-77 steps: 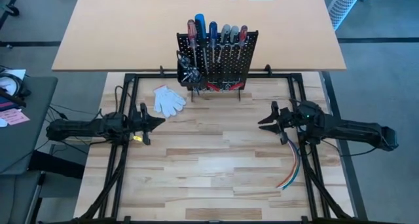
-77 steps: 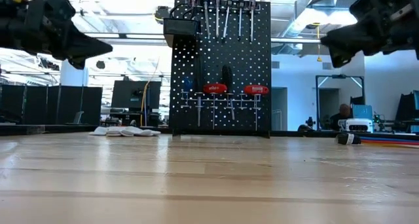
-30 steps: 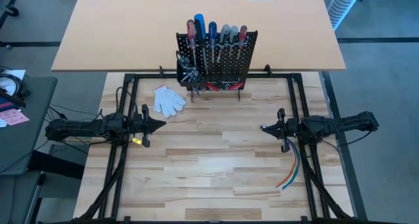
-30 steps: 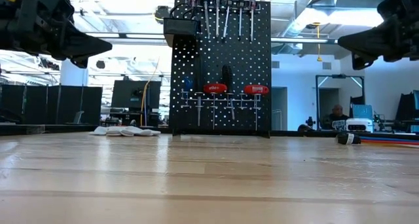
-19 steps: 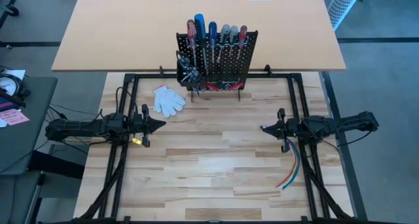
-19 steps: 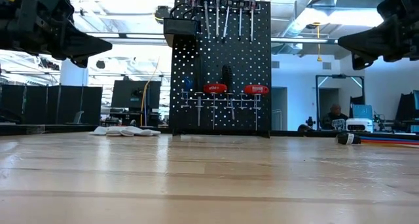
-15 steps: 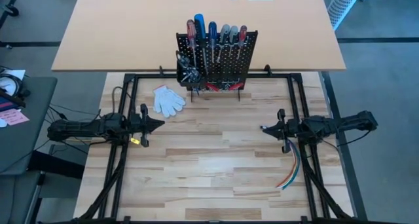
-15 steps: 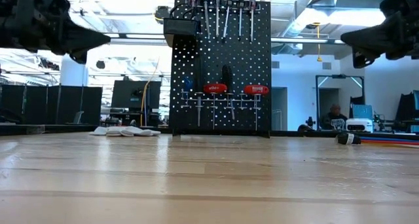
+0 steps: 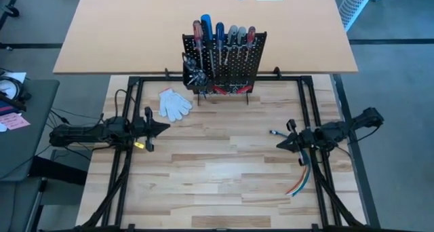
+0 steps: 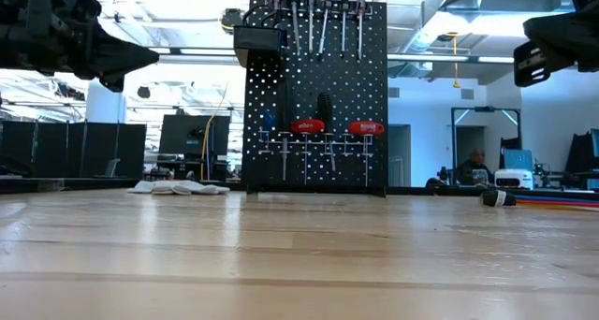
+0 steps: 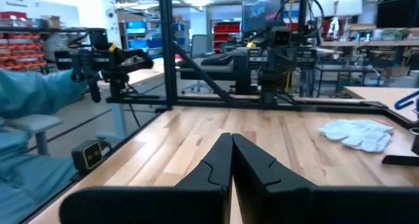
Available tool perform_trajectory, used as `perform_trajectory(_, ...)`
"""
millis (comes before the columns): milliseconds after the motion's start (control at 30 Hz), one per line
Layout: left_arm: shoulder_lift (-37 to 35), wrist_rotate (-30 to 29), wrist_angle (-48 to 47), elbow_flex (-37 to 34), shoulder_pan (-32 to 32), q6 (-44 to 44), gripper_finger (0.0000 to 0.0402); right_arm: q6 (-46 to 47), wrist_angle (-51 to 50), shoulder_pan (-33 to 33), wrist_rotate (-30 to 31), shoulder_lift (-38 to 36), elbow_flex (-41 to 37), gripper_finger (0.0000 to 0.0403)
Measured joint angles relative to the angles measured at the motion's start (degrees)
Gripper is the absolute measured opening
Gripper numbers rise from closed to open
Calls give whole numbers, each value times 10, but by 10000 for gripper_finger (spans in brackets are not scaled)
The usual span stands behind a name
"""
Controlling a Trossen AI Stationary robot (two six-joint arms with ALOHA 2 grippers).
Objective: Hang tools onto peg board
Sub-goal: Return to Home Position
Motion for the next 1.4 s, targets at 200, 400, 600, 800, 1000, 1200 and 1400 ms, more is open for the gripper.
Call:
perform_trajectory(200,6,0,0,0,0,0,1,0,0,13,0,0,0,17)
perform_trajectory(400,6,-1,0,0,0,0,1,0,0,13,0,0,0,17)
perform_trajectory(600,6,-12,2,0,0,14,1,-69,15,3,14,0,0,17)
perform_trajectory(800,6,8,-1,0,0,5,1,-18,37,-74,56,0,0,17)
perform_trajectory(1000,6,29,-5,0,0,-3,1,10,1,-165,-67,0,0,17)
perform_trajectory(1200,6,67,-6,0,0,-30,1,6,1,-192,-177,0,0,17)
perform_trajectory(1400,8,72,-14,0,0,-11,1,1,-8,-184,-177,10,0,17)
